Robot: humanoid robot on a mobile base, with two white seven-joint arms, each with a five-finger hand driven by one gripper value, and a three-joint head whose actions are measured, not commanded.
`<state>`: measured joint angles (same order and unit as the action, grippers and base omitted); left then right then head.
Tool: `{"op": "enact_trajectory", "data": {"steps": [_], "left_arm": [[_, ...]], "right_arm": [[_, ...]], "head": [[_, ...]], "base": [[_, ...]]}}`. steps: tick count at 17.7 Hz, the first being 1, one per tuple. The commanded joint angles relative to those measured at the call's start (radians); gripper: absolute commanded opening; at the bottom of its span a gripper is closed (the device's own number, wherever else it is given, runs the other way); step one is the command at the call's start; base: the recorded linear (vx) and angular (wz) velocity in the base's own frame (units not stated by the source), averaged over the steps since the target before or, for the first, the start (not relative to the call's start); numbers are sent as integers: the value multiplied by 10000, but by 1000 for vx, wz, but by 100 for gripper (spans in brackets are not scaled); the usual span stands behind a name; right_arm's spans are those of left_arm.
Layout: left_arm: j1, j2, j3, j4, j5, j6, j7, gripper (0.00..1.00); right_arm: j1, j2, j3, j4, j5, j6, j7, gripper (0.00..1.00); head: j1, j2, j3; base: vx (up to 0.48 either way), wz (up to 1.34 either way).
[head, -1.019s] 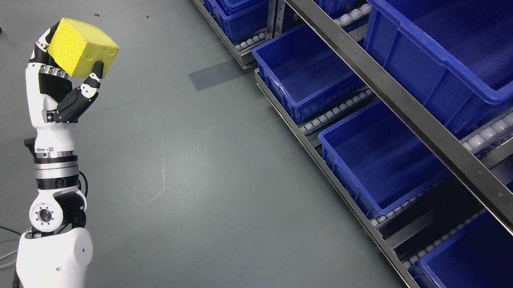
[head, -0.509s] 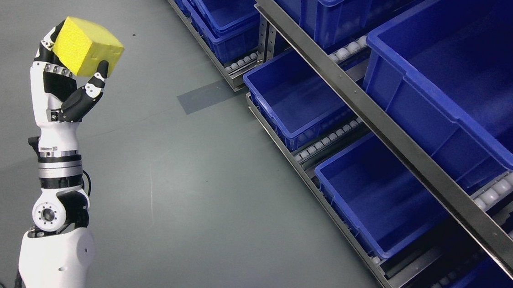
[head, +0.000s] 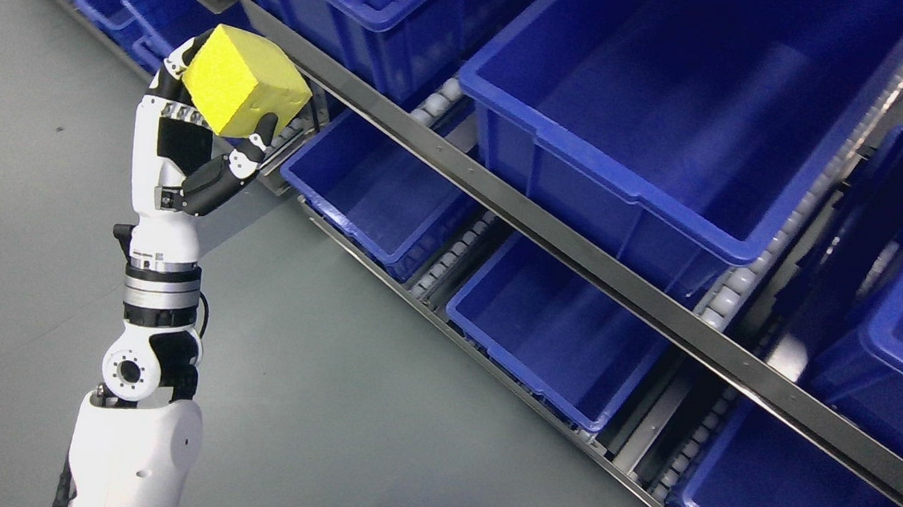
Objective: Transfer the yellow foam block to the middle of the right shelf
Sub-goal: 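Extend the left hand with the cube into a middle-level blue bin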
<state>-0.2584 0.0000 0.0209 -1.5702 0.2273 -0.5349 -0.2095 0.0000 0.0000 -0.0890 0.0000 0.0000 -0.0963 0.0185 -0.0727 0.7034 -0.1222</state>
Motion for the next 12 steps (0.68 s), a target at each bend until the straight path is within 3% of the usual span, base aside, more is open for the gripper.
{"op": "enact_trajectory", "data": {"steps": [1,9,12], "left_arm": [[-100,174,-1222,-420,-34,-4,-7,40],[-1263,174,-1267,-1017,-95,118,-22,40],[-2276,174,-1360,-1278,-95,1019,85,40]], "right_arm": [[-15,-175,0,-175,0,-4,-1,100],[-30,-175,0,-175,0,-4,-1,100],[-30,-175,0,-175,0,-4,-1,100]], "head": [[0,0,0],[0,0,0],[0,0,0]], "base": [[85,-596],[58,-577],[41,-511]]}}
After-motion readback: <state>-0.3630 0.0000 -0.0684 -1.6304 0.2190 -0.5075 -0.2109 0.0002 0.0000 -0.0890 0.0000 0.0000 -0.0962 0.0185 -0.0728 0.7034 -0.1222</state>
